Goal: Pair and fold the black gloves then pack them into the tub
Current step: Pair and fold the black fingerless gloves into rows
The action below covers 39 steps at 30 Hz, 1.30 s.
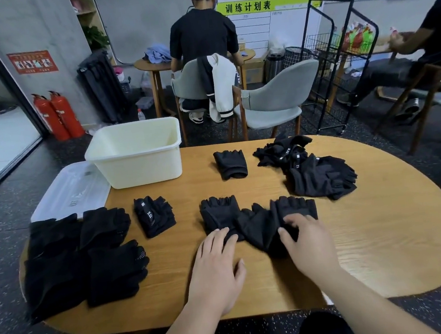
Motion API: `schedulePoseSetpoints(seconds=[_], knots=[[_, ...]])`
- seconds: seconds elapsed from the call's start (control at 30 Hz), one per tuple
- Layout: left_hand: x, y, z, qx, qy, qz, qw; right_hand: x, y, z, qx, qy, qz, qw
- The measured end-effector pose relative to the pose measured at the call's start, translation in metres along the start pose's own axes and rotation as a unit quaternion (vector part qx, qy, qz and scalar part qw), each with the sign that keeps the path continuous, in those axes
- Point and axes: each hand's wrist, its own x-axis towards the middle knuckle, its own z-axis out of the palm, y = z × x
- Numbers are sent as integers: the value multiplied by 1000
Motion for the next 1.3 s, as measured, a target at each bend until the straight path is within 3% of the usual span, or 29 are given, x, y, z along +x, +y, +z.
schedulePoseSetpoints(seconds=[0.17,0.43,0.53,0.6,0.67,0.77,0.83,0.93,1.03,1.3], knots=[[-3,-1,1,-15,5,-8,1000,-24,15,22,-82,58,-61,993],[-14,-1,-6,-29,1,-11,1000,-6,27,17,-52,84,14,995],[-25,-6,-8,-35,7,2,999,-10,19,8,-31,93,-7,995],[-31,-12,-8,-42,16,8,999,-18,7,-1,21,90,-16,996],[-37,-17,-8,-56,19,5,998,-27,-5,-9,147,76,34,986],[-41,-24,-9,-89,3,-17,996,-37,-17,-11,330,52,131,933],[-41,-26,-11,-92,-6,-23,995,-41,-18,-10,344,27,163,924],[-43,-31,-11,-48,-3,-27,998,-46,-14,-5,265,-42,171,948],[-46,-37,-9,-26,8,-33,999,-49,-11,-2,244,-49,154,956],[-52,-36,-6,-3,5,-23,1000,-52,-23,-11,391,13,197,899]])
